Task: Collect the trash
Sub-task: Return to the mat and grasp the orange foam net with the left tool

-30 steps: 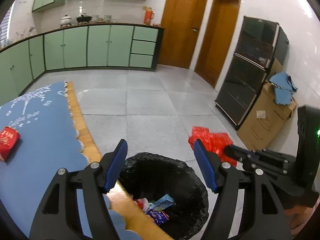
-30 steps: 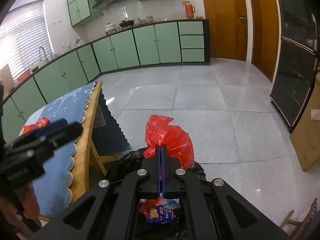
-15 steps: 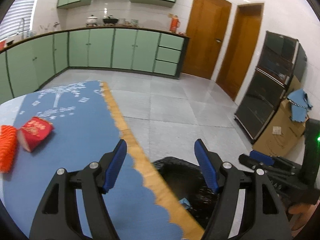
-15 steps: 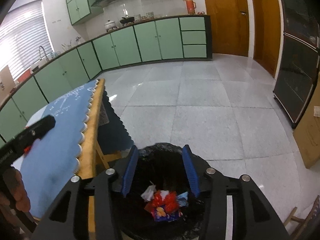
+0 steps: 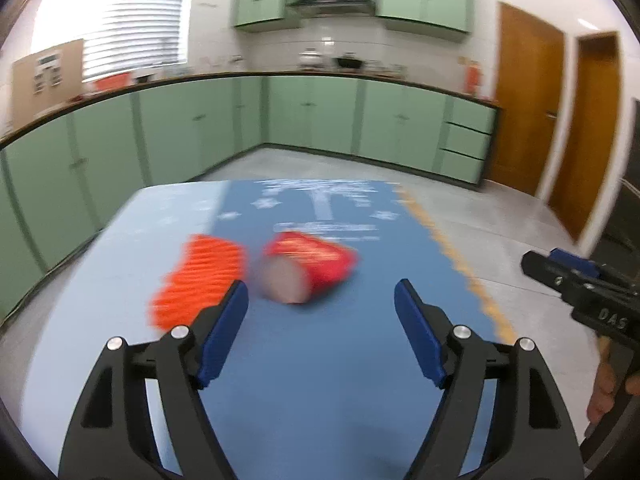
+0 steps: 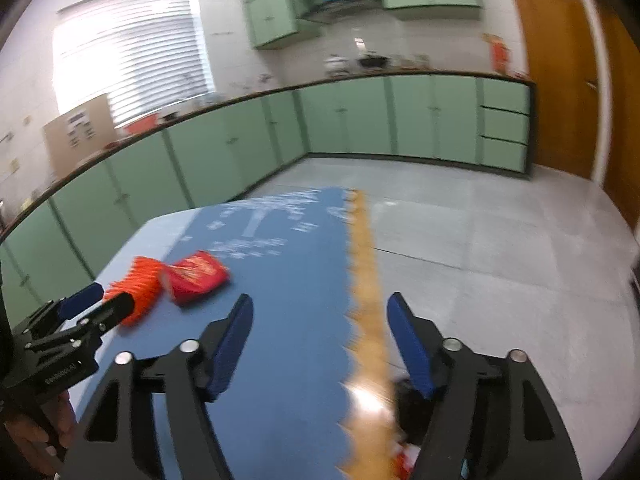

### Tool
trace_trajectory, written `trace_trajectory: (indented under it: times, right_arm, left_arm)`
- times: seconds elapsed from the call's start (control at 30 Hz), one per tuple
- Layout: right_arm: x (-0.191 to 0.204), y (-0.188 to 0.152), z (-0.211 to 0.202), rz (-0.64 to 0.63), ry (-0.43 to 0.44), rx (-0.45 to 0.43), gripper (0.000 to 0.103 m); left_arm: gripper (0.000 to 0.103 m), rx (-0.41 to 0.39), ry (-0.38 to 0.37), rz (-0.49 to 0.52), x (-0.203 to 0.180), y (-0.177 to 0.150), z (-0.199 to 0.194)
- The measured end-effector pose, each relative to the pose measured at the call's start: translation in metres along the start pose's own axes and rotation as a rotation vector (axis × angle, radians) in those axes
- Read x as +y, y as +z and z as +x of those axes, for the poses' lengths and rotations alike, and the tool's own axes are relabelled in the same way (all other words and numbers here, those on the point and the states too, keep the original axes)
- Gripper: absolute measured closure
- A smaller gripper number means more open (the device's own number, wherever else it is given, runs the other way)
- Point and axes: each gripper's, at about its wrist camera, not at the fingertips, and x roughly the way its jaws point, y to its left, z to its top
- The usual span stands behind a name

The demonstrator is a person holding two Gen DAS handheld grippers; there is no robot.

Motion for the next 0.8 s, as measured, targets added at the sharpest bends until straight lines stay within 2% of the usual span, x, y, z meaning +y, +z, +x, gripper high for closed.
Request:
trace_trajectory:
  times: [0.07, 0.23, 0.47, 0.67, 0.7, 0.73, 0.8]
  right_arm:
    - [0.026, 0.005, 0.019, -0.035, 0.039, 0.003, 0.022]
    - [0.07, 0.008, 0.06, -0.079, 0.072, 0.042, 0.019]
    - [0.076, 0.001, 0.076, -0.055, 0.05, 0.089, 0.019]
    - [0.081, 0.003, 0.086, -0.055, 0.038, 0.1, 0.019]
    - [0.083, 0.004, 0.087, -0.057, 0.039, 0.098, 0.019]
    - [0.084, 0.005, 0.087, -0.059, 0.04, 0.098, 0.019]
    - [0.089, 0.006, 0.091, -0.065, 0.046, 0.1, 0.019]
  left_arm:
    - [0.026, 0.007, 0.063, -0.022, 0.027, 0.0, 0.004]
    - [0.024, 0.056, 0.1, -0.071, 0.065, -0.002, 0.024]
    - [0.022, 0.129, 0.089, -0.089, 0.071, -0.001, 0.058]
    - [0.02, 0.209, 0.085, -0.142, 0.082, 0.0, 0.082]
    - [0.025, 0.226, 0.083, -0.156, 0.085, -0.001, 0.086]
    - [0.035, 0.237, 0.086, -0.169, 0.087, -0.002, 0.089]
    - [0.044, 0.239, 0.079, -0.201, 0.094, -0.002, 0.09]
